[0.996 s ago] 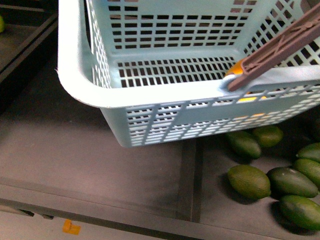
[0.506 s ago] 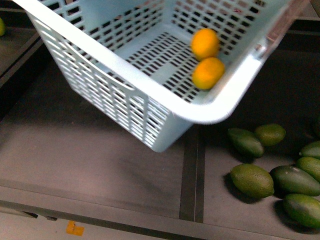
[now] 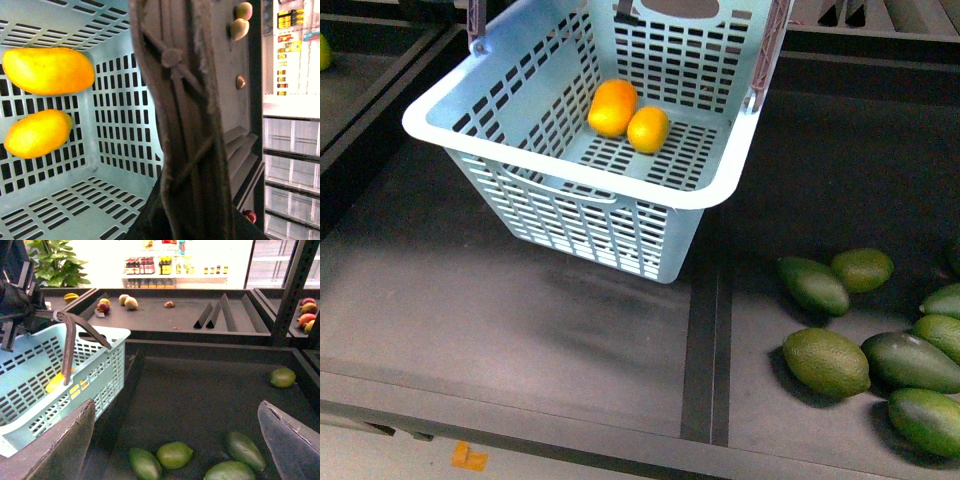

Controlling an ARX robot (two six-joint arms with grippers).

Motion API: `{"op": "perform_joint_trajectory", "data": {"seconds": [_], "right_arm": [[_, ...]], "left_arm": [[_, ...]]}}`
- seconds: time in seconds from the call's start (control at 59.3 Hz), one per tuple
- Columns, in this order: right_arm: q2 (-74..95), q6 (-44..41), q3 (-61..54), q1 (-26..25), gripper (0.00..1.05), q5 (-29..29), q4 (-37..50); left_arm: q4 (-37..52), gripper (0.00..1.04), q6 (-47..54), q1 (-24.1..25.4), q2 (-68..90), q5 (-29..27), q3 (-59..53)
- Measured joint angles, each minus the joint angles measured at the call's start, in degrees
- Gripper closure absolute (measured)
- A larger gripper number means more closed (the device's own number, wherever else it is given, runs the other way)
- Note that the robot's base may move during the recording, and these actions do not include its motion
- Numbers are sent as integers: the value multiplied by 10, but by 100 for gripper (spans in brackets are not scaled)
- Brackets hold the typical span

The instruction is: Pick lemon and mango into basket

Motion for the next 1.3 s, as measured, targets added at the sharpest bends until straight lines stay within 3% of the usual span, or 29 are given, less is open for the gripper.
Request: {"op": "perform_joint_trajectory", "data": {"seconds": [0.253,0.608,0.962,1.08,1.181,1.299], "right_arm": [[0,0,0,0,9,0,0],[0,0,0,0,9,0,0],[0,0,0,0,9,0,0],[0,0,0,0,9,0,0],[0,0,0,0,9,0,0],[0,0,0,0,9,0,0]], "left_arm": [[36,100,52,36,3,27,-55],[33,99,38,36,-18,30,-106],[-50,30,-9,26,-92,-33,-131],[-174,8,-27,26,-141,-93,-148],[-271,7,-36,27,-184,-101,-178],[-254,9,-21,22,-225,-100,-217]]}}
